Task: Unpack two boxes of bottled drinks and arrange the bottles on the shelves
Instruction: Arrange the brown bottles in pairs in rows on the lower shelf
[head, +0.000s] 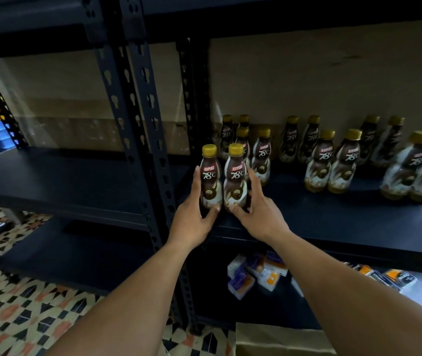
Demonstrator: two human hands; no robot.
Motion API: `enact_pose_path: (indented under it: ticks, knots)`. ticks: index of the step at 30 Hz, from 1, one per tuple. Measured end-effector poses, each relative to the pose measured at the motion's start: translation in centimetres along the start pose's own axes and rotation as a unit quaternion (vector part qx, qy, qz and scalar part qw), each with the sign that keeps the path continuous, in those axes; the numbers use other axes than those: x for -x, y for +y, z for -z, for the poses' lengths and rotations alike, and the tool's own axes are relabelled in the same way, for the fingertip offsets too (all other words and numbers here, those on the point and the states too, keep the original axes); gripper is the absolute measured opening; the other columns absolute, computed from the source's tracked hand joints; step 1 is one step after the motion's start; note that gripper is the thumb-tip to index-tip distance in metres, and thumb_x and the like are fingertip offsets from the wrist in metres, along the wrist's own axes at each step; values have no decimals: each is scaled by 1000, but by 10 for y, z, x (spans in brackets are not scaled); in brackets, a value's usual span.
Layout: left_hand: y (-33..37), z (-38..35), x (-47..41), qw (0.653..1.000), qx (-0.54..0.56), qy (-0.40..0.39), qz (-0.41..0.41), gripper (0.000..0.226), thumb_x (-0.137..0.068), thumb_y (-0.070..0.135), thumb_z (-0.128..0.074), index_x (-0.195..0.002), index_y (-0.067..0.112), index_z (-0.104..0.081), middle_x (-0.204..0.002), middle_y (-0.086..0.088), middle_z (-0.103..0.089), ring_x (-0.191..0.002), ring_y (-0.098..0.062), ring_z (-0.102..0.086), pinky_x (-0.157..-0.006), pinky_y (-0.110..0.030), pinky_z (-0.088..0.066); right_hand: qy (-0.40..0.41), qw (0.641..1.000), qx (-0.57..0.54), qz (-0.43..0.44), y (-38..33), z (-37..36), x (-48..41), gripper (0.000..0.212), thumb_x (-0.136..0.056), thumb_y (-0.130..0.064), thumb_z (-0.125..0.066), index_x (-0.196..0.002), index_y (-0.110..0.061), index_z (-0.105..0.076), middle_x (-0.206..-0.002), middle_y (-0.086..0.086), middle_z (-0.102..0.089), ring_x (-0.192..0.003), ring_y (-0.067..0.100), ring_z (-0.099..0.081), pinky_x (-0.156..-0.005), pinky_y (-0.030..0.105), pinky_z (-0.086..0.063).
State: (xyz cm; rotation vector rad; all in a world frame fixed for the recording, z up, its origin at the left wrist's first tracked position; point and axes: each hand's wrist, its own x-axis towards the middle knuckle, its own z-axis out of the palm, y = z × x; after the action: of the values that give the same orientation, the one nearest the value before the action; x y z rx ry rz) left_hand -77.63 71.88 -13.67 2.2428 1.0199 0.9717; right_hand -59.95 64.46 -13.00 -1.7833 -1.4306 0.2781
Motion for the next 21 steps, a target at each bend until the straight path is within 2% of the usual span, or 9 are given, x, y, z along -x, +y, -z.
enact_pose_path:
  ticks: [10,14,18,21]
  knots:
    - [-3,-1,-3,1000,-10,0,10,103,-98,39,-63,-148,56,26,-155,7,-46,-132,-20,-54,-100,-29,-42,7,1000,-5,-7,2,-3,-4,101,-92,-46,-71,-147,-65,12,-116,-8,-70,-92,15,-67,-85,46,-57]
    - [-3,-1,-4,1000,-14,4,3,104,-99,37,-63,-150,54,26,-164,7,-30,-143,-18,-40,-107,-30,-36,8,1000,-3,-14,3,-3,-4,101,-91,-49,-72,-149,-64,9,-122,-8,-69,-97,16,-66,-86,43,-55]
    - [-2,-1,-5,1000,-11,5,6,104,-98,35,-64,-150,54,24,-163,8,-33,-143,-16,-41,-110,-32,-37,4,1000,2,-12,2,-3,-4,99,-92,-48,-70,-151,-61,9,-124,-10,-69,-98,15,-66,-86,43,-55]
    - [-1,-1,-6,1000,-3,6,10,105,-98,32,-66,-150,56,22,-162,11,-34,-143,-13,-40,-110,-28,-34,4,1000,3,-14,1,-3,-4,100,-93,-49,-70,-151,-61,10,-123,-10,-70,-95,14,-66,-86,44,-56]
